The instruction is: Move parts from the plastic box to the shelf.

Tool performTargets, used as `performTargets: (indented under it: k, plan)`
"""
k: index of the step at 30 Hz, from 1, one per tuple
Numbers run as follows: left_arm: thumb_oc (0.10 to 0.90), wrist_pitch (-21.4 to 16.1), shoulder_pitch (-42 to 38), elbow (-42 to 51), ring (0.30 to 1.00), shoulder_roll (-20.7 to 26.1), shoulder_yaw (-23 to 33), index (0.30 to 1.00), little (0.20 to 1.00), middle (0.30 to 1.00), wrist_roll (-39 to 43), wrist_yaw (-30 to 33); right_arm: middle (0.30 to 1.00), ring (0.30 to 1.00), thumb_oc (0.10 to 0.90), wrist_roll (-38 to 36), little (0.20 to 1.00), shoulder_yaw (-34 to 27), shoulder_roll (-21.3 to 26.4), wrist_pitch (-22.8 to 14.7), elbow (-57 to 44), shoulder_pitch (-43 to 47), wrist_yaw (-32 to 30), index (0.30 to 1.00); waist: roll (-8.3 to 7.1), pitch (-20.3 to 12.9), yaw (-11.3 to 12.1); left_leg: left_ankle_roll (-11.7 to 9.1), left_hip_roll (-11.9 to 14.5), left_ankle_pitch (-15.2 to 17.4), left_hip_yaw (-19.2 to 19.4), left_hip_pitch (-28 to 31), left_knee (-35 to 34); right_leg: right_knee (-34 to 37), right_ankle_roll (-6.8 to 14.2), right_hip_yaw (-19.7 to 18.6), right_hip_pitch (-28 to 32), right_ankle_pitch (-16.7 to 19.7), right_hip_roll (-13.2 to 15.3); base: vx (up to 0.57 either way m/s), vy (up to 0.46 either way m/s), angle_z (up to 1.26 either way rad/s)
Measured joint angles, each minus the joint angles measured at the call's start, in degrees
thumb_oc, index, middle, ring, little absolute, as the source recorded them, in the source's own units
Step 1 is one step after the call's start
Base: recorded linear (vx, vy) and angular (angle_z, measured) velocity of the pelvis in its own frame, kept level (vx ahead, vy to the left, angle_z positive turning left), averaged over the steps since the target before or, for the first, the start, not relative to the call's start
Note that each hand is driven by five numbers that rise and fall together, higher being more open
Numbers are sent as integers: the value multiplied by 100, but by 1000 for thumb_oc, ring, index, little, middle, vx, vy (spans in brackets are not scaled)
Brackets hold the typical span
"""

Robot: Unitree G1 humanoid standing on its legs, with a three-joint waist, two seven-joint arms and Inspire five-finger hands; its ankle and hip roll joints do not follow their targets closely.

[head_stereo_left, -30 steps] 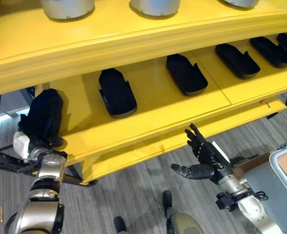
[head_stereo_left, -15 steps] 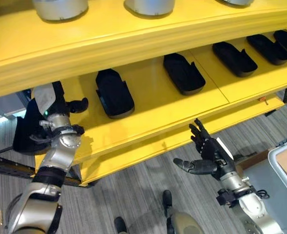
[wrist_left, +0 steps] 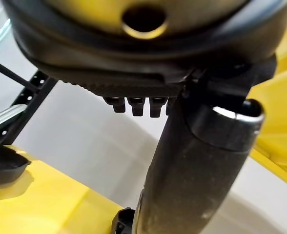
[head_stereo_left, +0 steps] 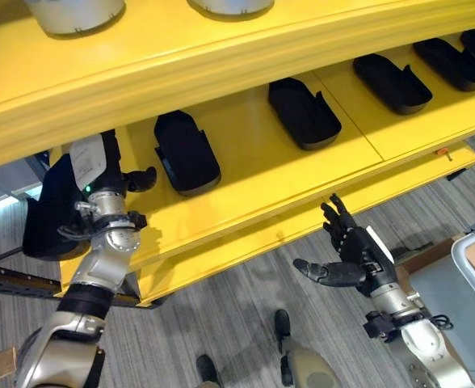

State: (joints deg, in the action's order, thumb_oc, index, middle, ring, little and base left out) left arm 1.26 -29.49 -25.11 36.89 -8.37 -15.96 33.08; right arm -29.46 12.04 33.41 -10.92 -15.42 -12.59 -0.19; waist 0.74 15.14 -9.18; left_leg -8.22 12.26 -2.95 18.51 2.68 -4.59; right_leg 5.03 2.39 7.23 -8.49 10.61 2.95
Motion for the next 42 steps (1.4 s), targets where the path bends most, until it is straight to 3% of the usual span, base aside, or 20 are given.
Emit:
performTargets:
  k: [21, 33, 42]
  plan:
    - [900, 8, 46, -866, 1000, 34, 352, 1000, 1000, 1000, 458, 38, 1000, 1000, 900, -2, 1000, -37, 9, 3, 0, 15, 42, 1000, -49, 40, 144, 10, -28, 6, -37, -55, 0, -1, 17, 56, -13, -9, 41, 1, 1, 1]
    - [900, 31, 43, -1366, 1000, 94, 344, 1000, 1000, 1000, 670, 19, 1000, 1000, 900, -3, 1000, -37, 9, 3, 0, 26, 49, 1000, -193, 166, 151, 11, -38, 6, -76, -84, 0, -1, 29, 103, -13, -17, 60, -1, 2, 1]
    - [900, 1, -110, -1756, 1000, 80, 163, 1000, 1000, 1000, 907, -106, 1000, 1000, 900, -5, 1000, -37, 11, 2, 0, 30, 54, 1000, -220, 218, 138, 11, -40, 6, -80, -136, 1, -1, 42, 104, -63, -27, 62, 0, 0, 0]
